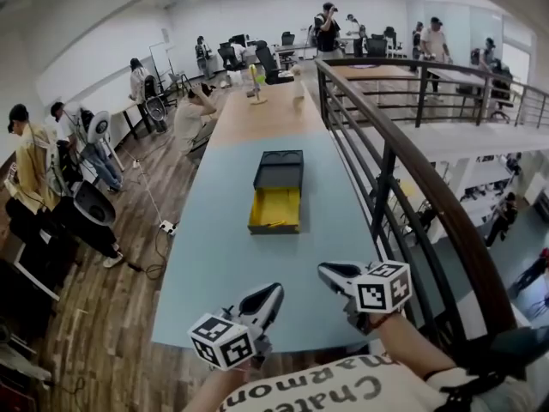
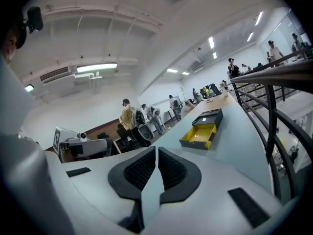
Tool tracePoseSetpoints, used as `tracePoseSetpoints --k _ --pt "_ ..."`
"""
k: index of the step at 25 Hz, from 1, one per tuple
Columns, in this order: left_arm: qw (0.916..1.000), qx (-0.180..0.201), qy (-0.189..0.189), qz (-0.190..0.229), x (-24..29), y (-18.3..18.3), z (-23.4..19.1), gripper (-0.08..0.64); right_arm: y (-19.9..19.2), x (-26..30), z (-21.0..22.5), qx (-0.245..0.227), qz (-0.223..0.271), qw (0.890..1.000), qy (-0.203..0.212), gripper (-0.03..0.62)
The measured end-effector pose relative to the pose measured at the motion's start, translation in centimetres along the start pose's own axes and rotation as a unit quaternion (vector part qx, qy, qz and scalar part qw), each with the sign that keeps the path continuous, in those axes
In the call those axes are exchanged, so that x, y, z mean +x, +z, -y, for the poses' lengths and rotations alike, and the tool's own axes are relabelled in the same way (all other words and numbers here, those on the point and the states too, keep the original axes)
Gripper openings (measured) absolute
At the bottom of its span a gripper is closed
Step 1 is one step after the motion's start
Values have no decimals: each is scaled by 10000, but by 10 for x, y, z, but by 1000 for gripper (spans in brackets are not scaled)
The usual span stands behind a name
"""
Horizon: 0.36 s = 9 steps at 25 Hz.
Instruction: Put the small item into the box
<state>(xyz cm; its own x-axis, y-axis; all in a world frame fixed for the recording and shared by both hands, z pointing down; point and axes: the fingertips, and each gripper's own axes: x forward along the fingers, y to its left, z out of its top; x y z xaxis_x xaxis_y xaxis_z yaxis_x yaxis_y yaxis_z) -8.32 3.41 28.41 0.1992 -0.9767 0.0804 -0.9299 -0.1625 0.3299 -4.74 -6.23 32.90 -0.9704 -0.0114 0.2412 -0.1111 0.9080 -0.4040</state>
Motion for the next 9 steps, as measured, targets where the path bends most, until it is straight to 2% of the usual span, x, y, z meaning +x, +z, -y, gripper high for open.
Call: tracePoseSetpoints --k 9 --pt "9995 30 289 100 -21 -2 -21 3 4 13 3 10 82 10000 -40 46"
